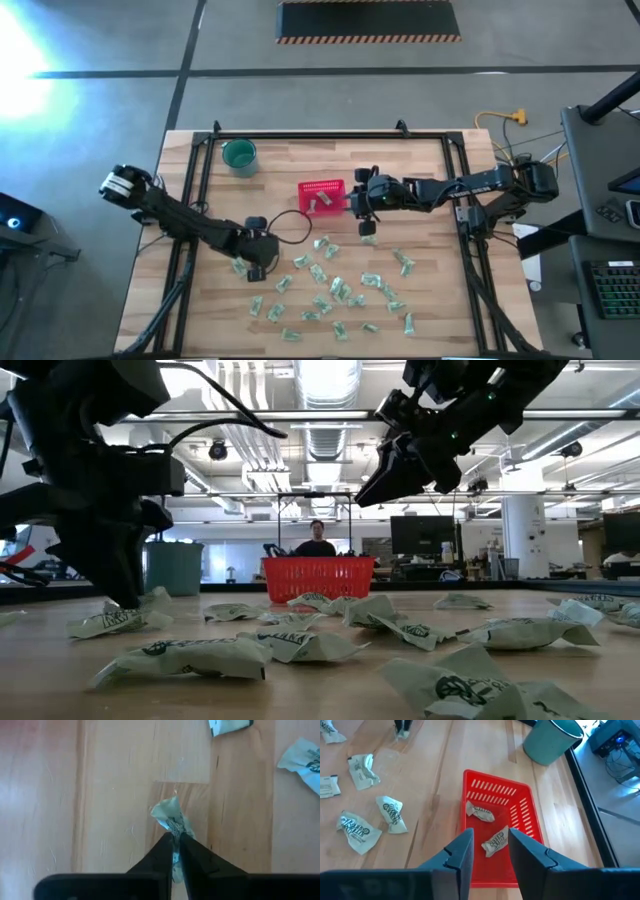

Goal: Pick and place items into bin
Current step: Put the stevia packet into the red bin

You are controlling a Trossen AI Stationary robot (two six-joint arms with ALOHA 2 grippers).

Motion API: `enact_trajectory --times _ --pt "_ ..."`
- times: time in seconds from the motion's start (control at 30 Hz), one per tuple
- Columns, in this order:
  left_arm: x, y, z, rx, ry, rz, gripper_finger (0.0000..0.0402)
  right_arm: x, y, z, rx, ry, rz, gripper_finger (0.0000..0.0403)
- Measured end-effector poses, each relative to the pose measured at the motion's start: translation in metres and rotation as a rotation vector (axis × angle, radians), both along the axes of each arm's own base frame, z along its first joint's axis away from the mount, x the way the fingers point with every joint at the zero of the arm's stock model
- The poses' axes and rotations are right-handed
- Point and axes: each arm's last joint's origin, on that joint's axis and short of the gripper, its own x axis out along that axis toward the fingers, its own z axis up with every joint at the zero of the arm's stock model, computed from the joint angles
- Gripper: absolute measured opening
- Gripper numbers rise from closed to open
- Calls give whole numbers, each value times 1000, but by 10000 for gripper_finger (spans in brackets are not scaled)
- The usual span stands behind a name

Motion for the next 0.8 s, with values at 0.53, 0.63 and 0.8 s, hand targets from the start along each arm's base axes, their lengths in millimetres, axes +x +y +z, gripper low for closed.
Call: enact_trajectory --times 0.53,0.63,0.8 --pt "26 8 29 591 -296 14 0 -6 0 -6 48 80 -44 91" --pt "37 14 37 659 -371 4 0 -6 1 -6 68 77 -55 88" --pt "51 39 44 644 -416 -35 0 -6 7 -6 103 70 -62 86"
